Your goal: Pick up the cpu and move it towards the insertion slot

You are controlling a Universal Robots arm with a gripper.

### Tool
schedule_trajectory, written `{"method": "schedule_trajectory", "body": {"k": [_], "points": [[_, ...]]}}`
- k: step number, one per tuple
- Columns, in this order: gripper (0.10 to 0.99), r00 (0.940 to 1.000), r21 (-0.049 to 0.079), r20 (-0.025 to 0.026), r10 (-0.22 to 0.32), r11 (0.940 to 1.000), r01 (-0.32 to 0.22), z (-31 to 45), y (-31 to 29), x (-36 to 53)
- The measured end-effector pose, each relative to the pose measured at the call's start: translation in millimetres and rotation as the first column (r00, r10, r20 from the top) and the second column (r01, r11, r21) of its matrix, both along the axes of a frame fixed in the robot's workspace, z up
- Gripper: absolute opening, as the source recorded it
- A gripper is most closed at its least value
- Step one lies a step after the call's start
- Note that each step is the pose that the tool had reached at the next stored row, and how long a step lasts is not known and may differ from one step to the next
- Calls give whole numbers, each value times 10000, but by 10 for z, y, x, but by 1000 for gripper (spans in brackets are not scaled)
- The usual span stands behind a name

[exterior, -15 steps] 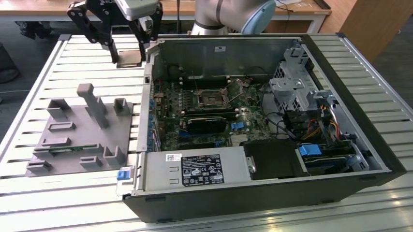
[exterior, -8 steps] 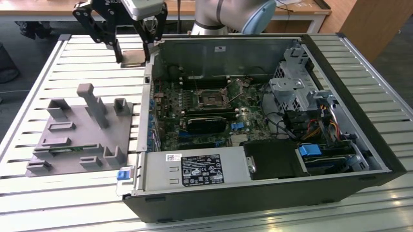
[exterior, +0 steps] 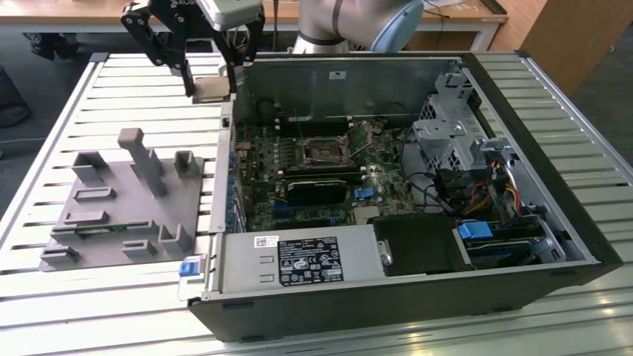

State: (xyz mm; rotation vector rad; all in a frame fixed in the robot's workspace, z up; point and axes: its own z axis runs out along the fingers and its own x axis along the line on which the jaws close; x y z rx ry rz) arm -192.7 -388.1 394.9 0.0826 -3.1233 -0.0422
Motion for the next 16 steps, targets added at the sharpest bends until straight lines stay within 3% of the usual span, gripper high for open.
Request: {"method": "schedule_trajectory", "body": {"k": [16], "points": [[541, 10000, 0, -17, 4, 10000, -4, 0, 0, 178]]}}
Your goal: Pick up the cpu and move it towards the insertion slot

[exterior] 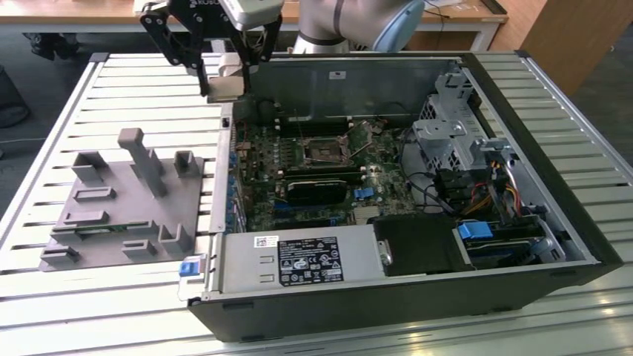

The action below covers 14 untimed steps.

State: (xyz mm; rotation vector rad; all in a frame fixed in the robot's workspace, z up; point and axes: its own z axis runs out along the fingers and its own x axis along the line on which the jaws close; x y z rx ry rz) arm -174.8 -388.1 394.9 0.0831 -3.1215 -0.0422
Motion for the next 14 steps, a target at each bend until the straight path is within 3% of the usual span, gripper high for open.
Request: {"method": "schedule_trajectory", "body": {"k": [14], "points": [[541, 10000, 0, -19, 6, 10000, -6, 0, 0, 180]]}}
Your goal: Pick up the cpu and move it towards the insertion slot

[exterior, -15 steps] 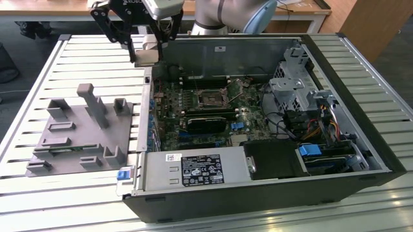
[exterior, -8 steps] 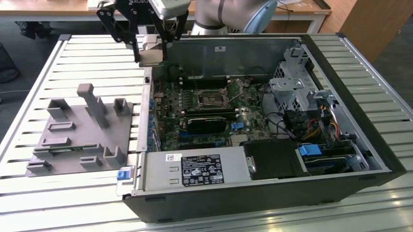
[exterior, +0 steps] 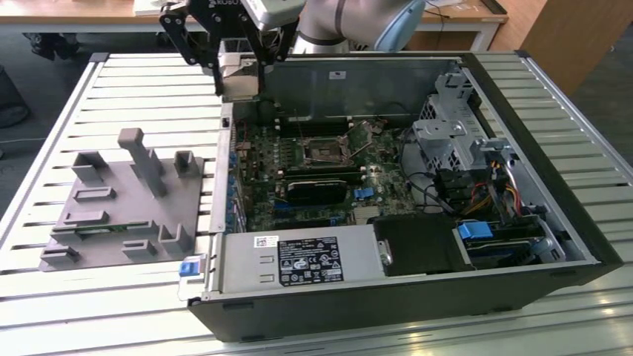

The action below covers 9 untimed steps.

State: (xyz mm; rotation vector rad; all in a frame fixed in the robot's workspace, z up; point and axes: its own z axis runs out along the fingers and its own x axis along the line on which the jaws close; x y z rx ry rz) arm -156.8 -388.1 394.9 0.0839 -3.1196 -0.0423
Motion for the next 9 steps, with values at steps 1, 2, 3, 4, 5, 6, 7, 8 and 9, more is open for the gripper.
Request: {"method": "schedule_trajectory", "body": {"k": [1, 2, 3, 4, 5, 6, 7, 8, 9], "points": [[541, 10000, 0, -2, 0, 10000, 0, 0, 0, 13], [541, 10000, -1, -3, 1, 10000, -1, 0, 0, 25], [541, 10000, 0, -4, 1, 10000, -1, 0, 0, 35], [541, 10000, 0, -5, 2, 10000, -2, 0, 0, 47], [541, 10000, 1, -7, 2, 10000, -2, 0, 0, 70], [541, 10000, -1, -9, 3, 10000, -3, 0, 0, 84], [541, 10000, 0, -10, 4, 10000, -4, 0, 0, 98], [541, 10000, 0, -11, 4, 10000, -4, 0, 1, 111], [541, 10000, -1, -12, 4, 10000, -4, 0, 1, 125]]}}
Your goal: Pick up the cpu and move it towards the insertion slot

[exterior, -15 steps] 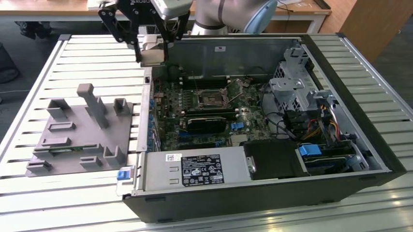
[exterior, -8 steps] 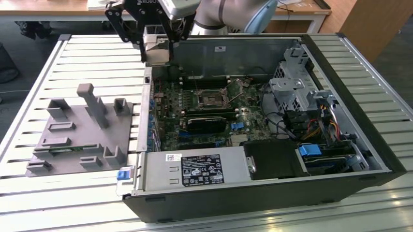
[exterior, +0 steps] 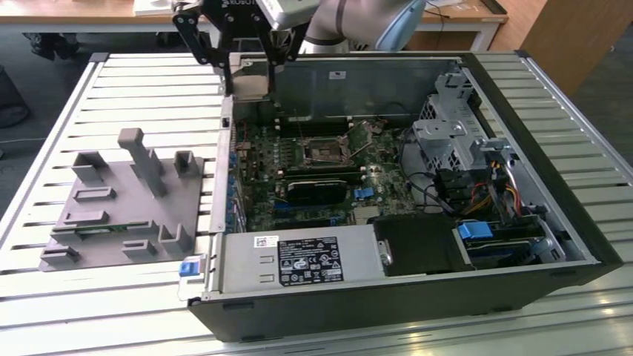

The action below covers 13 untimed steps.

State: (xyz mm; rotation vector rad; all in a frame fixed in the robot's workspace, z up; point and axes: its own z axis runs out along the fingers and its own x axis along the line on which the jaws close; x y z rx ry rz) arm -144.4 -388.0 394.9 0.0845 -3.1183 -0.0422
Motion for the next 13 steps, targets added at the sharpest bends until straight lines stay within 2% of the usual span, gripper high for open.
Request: {"method": "schedule_trajectory", "body": {"k": [13], "points": [[541, 10000, 1, -17, 0, 10000, 0, 0, 16, 180]]}}
